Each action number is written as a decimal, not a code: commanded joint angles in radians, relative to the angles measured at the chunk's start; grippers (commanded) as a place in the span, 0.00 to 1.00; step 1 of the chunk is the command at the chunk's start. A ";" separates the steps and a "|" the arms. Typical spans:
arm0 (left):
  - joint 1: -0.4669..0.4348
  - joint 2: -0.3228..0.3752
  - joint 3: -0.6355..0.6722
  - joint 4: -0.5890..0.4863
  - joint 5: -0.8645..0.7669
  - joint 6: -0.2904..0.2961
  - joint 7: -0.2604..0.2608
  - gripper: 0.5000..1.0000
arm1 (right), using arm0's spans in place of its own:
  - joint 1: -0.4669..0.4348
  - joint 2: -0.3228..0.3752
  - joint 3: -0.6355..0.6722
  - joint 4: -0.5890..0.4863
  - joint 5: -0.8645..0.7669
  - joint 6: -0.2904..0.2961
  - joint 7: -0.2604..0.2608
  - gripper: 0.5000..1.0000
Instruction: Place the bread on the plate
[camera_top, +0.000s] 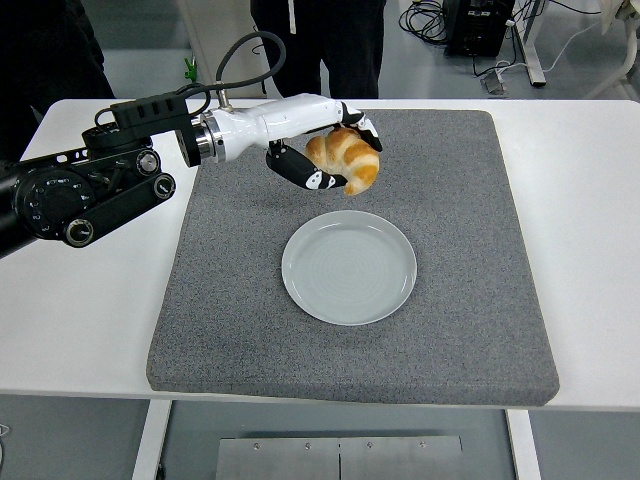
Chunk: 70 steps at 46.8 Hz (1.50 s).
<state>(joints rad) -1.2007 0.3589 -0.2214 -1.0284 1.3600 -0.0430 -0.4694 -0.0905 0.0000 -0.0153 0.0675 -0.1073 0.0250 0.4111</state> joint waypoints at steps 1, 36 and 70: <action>0.004 -0.003 0.000 -0.009 0.033 0.000 0.000 0.28 | 0.000 0.000 0.000 0.000 0.000 0.001 0.000 1.00; 0.072 -0.066 0.042 -0.009 0.159 0.029 0.000 0.29 | 0.000 0.000 0.000 0.000 0.000 0.000 0.000 1.00; 0.116 -0.081 0.109 0.022 0.234 0.109 0.000 0.29 | 0.000 0.000 0.000 0.000 0.000 0.000 0.000 1.00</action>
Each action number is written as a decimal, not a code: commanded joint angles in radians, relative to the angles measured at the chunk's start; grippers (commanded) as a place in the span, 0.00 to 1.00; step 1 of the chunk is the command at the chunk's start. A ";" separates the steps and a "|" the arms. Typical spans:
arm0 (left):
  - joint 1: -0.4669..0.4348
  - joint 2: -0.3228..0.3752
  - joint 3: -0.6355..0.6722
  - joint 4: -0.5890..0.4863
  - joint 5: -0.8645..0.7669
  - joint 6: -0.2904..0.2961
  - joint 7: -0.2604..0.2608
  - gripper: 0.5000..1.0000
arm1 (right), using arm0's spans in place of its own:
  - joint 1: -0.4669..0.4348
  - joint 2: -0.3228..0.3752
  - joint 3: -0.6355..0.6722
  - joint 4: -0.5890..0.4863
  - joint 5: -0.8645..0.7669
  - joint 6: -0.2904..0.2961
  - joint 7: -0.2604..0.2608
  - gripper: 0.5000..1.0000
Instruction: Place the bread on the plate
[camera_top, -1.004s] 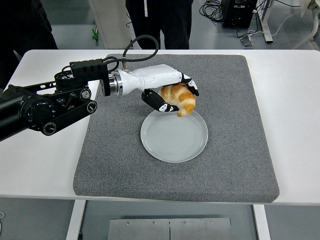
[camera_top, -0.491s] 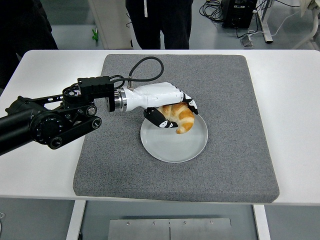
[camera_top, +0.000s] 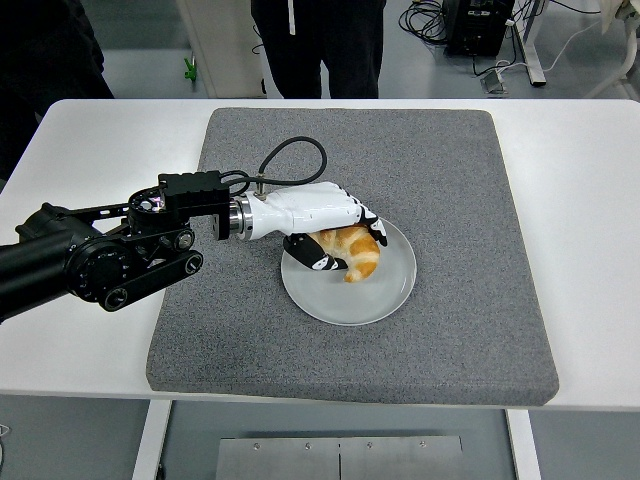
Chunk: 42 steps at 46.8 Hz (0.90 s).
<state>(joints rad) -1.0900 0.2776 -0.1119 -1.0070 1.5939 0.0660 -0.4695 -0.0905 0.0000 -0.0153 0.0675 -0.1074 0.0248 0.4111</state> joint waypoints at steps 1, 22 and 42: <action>0.005 0.000 0.000 0.001 0.000 0.000 0.000 0.29 | 0.000 0.000 0.000 0.000 0.000 0.001 0.000 1.00; 0.025 0.000 0.023 0.002 0.000 0.008 0.000 0.30 | 0.000 0.000 0.000 0.000 0.000 0.000 0.000 1.00; 0.027 0.000 0.066 0.002 -0.008 0.015 -0.004 0.40 | 0.000 0.000 0.000 0.000 0.000 0.000 0.000 1.00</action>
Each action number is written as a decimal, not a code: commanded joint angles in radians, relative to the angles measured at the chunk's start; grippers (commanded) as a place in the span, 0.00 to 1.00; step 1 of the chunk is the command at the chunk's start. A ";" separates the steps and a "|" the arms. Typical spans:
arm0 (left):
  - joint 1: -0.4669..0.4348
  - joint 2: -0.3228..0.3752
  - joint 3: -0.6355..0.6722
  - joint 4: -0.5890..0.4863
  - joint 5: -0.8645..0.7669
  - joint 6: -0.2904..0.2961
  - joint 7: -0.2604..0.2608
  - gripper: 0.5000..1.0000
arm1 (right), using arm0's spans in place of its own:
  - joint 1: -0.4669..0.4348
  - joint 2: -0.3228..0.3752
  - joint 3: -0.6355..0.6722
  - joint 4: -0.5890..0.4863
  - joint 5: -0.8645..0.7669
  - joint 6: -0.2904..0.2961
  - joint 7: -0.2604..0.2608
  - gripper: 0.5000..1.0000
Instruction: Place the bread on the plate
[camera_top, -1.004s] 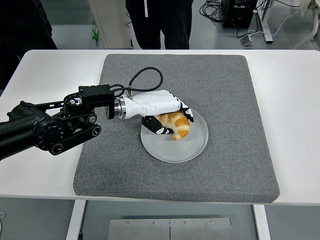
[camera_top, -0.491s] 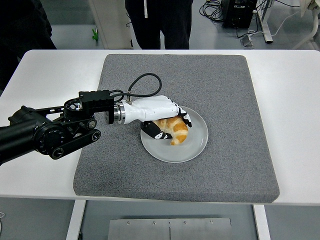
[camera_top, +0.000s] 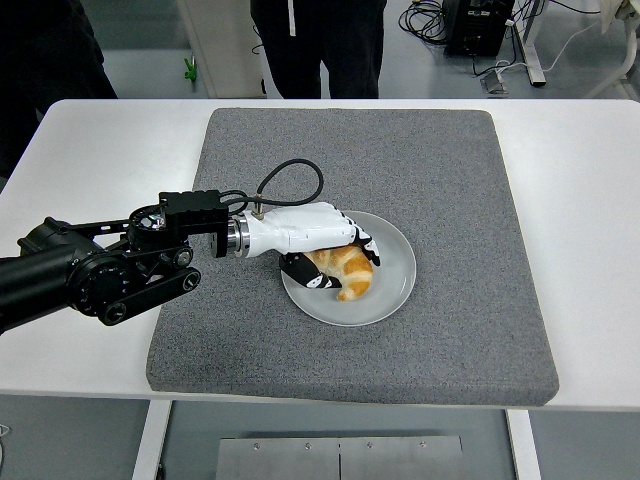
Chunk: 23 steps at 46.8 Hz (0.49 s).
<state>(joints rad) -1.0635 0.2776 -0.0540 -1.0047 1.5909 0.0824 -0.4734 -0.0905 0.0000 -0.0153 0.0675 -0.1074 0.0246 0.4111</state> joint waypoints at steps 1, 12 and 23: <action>-0.001 0.000 0.008 0.000 -0.005 -0.001 -0.001 0.42 | 0.000 0.000 0.000 0.000 0.000 0.000 0.000 1.00; -0.004 0.008 0.026 0.000 -0.009 -0.003 -0.004 0.68 | 0.000 0.000 0.000 0.000 0.000 0.000 0.000 1.00; -0.018 0.023 0.014 -0.003 -0.035 -0.023 -0.008 0.88 | 0.000 0.000 0.000 0.000 0.000 0.000 0.000 1.00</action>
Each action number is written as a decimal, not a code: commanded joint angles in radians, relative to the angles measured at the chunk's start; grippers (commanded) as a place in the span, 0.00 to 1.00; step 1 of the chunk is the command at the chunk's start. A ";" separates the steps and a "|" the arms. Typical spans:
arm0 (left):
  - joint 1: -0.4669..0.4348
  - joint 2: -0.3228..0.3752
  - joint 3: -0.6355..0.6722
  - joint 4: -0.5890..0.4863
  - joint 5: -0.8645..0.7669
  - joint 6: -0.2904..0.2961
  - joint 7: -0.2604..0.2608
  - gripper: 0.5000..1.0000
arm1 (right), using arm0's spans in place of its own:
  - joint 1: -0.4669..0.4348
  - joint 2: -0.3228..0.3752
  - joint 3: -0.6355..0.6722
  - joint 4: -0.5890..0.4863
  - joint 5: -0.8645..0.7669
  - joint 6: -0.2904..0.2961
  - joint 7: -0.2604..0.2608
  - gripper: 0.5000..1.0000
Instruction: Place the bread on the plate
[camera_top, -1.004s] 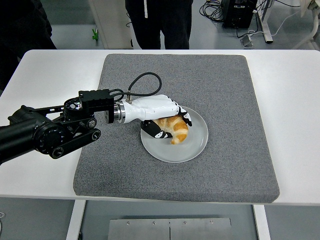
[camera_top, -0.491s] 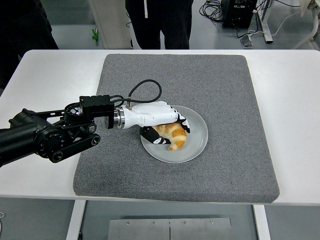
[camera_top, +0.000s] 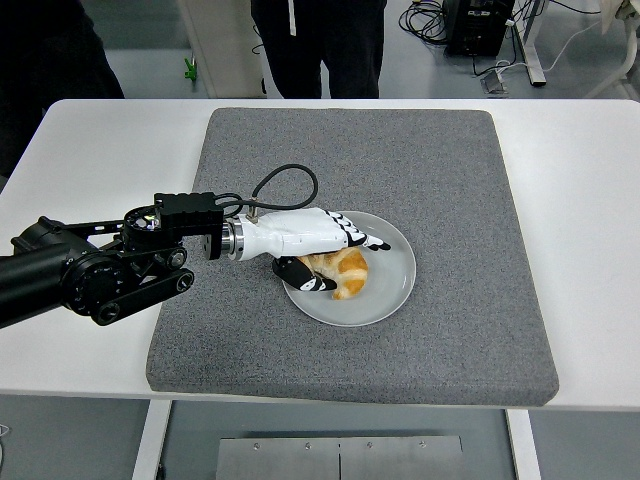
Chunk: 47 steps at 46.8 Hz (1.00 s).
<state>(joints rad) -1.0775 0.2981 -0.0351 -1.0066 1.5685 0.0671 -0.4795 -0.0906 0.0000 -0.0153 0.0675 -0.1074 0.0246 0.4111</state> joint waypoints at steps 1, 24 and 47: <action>-0.005 0.003 -0.006 -0.001 -0.019 -0.012 -0.002 0.89 | 0.000 0.000 0.000 0.000 0.000 0.000 0.000 1.00; -0.070 0.062 -0.063 -0.004 -0.186 -0.194 -0.064 0.90 | 0.000 0.000 0.000 0.000 0.000 0.001 0.000 1.00; -0.074 0.128 -0.281 0.005 -0.694 -0.417 -0.047 0.90 | 0.000 0.000 0.000 0.000 0.000 0.000 0.000 1.00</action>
<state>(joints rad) -1.1520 0.4233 -0.3063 -1.0070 0.9352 -0.3493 -0.5259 -0.0905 0.0000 -0.0153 0.0675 -0.1077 0.0249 0.4113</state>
